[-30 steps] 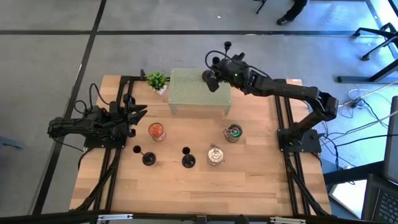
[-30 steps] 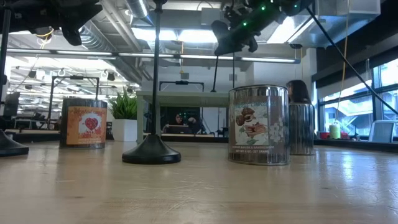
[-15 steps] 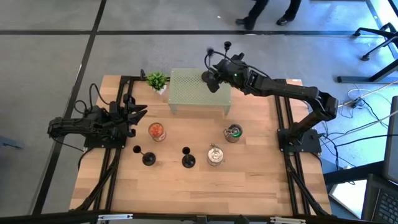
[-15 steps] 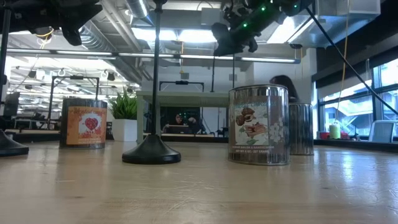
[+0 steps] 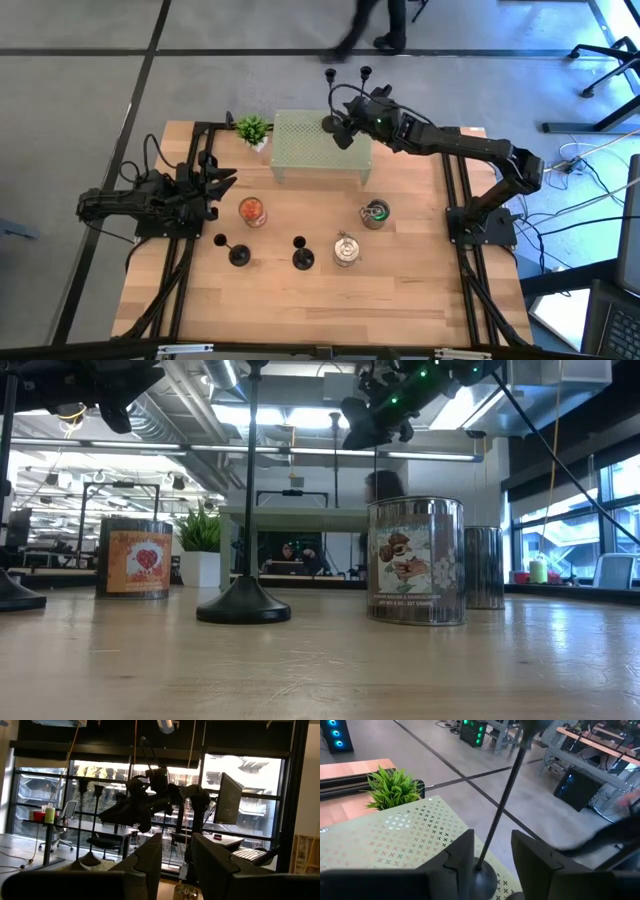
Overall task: Pick & Place candle stick holders
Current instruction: Put the black candle holder on the shelf aligned with the other black candle holders
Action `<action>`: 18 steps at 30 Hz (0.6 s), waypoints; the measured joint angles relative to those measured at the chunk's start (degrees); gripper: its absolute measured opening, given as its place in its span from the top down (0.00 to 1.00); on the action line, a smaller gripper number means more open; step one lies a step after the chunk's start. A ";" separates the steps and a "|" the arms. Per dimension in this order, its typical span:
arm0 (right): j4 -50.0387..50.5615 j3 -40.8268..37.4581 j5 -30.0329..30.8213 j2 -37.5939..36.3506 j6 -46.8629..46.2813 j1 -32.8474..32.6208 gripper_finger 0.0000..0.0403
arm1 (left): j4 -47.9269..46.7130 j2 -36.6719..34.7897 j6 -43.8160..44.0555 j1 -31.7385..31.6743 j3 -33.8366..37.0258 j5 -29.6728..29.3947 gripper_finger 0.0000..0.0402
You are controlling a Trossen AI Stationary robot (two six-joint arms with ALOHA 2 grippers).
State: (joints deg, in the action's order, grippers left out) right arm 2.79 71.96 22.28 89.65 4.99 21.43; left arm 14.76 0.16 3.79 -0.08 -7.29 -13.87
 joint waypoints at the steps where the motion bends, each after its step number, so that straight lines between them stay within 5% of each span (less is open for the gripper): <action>1: 0.00 0.00 0.00 -0.01 0.25 -0.19 0.65 | 0.00 0.00 0.01 0.00 0.00 0.00 0.75; 8: 2.37 -0.02 0.05 -3.00 2.14 -3.59 0.61 | -0.04 0.00 0.04 -0.02 0.00 0.02 0.75; 18: 20.13 -0.02 0.20 -16.47 5.91 -15.25 0.61 | -1.38 0.00 0.85 -0.02 0.00 4.13 0.75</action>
State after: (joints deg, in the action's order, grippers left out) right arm 22.92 71.94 22.48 73.17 10.91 6.18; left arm 13.38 0.16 4.64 -0.10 -7.29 -9.74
